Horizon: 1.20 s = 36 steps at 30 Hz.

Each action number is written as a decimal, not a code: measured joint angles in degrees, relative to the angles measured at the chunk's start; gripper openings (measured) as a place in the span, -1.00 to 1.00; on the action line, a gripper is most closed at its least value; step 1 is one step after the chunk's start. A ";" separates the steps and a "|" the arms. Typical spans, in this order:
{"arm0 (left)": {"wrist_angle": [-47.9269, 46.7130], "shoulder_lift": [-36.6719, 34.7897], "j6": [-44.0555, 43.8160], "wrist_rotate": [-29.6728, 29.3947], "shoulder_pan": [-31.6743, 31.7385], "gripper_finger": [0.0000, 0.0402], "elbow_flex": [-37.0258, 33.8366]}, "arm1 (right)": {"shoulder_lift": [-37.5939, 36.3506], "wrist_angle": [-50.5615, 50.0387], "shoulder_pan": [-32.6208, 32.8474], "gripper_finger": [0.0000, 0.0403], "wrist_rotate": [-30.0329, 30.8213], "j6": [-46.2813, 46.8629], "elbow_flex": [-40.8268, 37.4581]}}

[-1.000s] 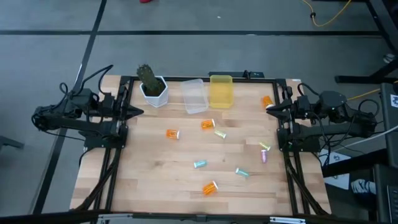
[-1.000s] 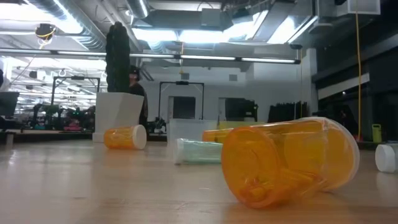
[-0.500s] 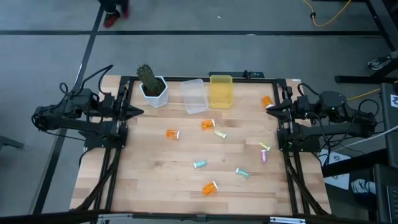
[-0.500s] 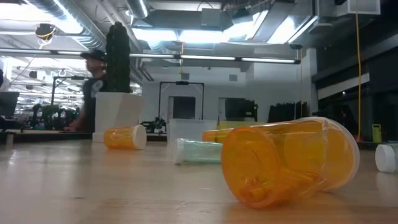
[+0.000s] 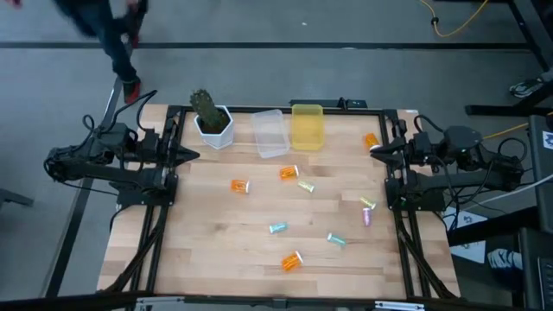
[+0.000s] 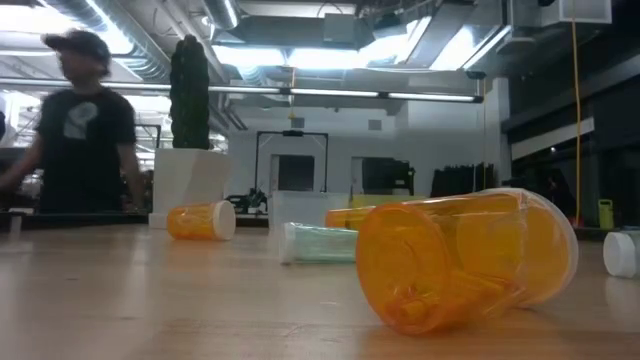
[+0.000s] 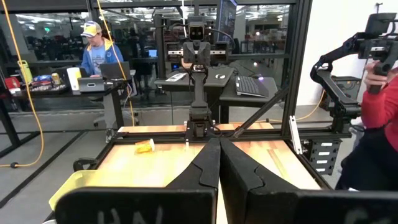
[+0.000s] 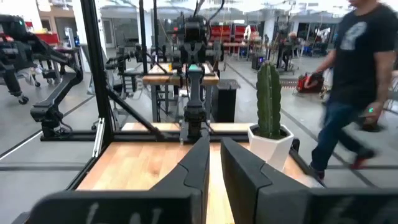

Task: Pick and place medicine bottles into bin by pill shape (circle, oval)
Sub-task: Prepare the white bin

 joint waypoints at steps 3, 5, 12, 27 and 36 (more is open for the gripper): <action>0.02 0.02 0.00 0.00 0.02 -1.00 0.00 | -0.02 2.19 0.00 -0.77 -0.02 0.13 0.00; 0.01 0.00 0.00 -0.02 0.00 -1.00 0.00 | 0.00 3.92 0.00 -0.77 0.00 0.12 0.00; 0.01 0.01 -0.01 -0.02 0.01 -1.00 0.00 | 0.34 5.21 0.00 -0.77 -0.02 0.69 0.00; 1.16 0.02 3.94 -2.10 0.02 -1.00 0.00 | 2.77 4.86 0.00 -0.77 0.01 -1.63 0.02; 4.14 0.02 8.16 -3.84 0.00 -1.00 0.00 | 7.46 4.98 -0.02 -0.38 9.69 -0.54 0.02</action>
